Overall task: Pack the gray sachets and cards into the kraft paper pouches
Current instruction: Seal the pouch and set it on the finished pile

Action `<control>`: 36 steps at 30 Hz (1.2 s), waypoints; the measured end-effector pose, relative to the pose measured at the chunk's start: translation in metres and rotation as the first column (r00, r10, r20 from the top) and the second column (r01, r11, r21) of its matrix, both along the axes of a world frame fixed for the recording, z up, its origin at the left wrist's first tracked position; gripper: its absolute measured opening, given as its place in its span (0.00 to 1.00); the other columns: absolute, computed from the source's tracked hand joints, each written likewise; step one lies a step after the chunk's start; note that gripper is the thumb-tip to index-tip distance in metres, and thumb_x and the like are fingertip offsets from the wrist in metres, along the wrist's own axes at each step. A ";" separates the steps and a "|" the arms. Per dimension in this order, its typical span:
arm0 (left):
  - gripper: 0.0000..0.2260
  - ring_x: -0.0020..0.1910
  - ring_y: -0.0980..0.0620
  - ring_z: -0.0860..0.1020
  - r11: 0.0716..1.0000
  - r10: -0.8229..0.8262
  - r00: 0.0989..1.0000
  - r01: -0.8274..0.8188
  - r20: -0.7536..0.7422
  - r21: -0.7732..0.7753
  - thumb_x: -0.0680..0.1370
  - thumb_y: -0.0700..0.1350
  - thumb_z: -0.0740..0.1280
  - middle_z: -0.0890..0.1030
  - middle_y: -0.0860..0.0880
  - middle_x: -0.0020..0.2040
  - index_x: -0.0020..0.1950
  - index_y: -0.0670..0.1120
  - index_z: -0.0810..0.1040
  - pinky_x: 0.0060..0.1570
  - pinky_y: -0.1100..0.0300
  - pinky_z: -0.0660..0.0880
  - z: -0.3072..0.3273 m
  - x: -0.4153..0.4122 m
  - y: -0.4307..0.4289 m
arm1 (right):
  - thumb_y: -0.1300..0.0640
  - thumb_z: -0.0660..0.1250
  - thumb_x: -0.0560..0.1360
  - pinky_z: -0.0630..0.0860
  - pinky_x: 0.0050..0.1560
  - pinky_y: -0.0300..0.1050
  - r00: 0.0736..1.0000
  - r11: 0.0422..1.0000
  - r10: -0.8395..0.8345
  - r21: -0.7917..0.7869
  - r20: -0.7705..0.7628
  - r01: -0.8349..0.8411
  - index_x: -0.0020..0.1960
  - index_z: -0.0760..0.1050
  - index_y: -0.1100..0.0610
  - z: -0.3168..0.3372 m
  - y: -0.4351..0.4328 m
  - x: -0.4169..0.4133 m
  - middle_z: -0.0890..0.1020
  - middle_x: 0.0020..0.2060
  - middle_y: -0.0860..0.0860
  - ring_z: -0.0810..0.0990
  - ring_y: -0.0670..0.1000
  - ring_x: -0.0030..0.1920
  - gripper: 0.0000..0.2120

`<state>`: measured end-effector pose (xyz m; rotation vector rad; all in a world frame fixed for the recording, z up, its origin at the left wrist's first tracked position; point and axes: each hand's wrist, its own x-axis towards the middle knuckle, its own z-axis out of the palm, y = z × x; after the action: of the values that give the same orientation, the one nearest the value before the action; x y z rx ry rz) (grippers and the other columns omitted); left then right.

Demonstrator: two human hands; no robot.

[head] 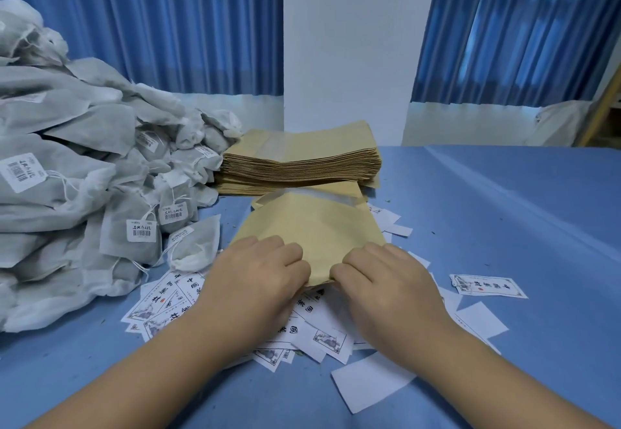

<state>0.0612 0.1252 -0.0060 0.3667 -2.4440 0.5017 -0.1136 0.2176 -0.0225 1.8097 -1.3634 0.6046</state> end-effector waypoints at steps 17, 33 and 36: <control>0.02 0.36 0.44 0.76 0.993 -0.057 0.993 0.067 -0.102 0.096 0.72 0.41 0.69 0.79 0.49 0.39 0.42 0.45 0.81 0.37 0.55 0.67 0.011 0.016 -0.007 | 0.77 0.75 0.57 0.71 0.25 0.45 0.984 0.994 0.064 0.079 0.168 -0.078 0.40 0.82 0.63 0.016 0.014 -0.015 0.76 0.31 0.55 0.74 0.56 0.30 0.16; 0.08 0.39 0.48 0.77 0.977 0.011 0.977 0.036 -0.215 0.212 0.67 0.37 0.71 0.81 0.48 0.38 0.45 0.41 0.86 0.34 0.50 0.76 0.014 0.053 -0.034 | 0.63 0.72 0.68 0.68 0.32 0.40 0.946 0.996 0.090 -0.034 0.312 -0.084 0.41 0.84 0.60 0.016 0.019 -0.038 0.75 0.31 0.50 0.73 0.52 0.32 0.03; 0.12 0.40 0.54 0.72 0.966 0.044 0.953 0.035 -0.299 0.256 0.67 0.30 0.73 0.80 0.50 0.37 0.45 0.44 0.86 0.39 0.60 0.71 0.011 0.055 -0.037 | 0.53 0.72 0.70 0.70 0.34 0.39 0.893 0.993 0.090 0.031 0.442 -0.115 0.39 0.84 0.52 0.017 0.020 -0.039 0.76 0.33 0.44 0.74 0.47 0.35 0.04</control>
<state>0.1163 0.0879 0.0046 0.5173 -2.2088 0.1125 -0.1526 0.2377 -0.0053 1.8690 -1.5947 1.0962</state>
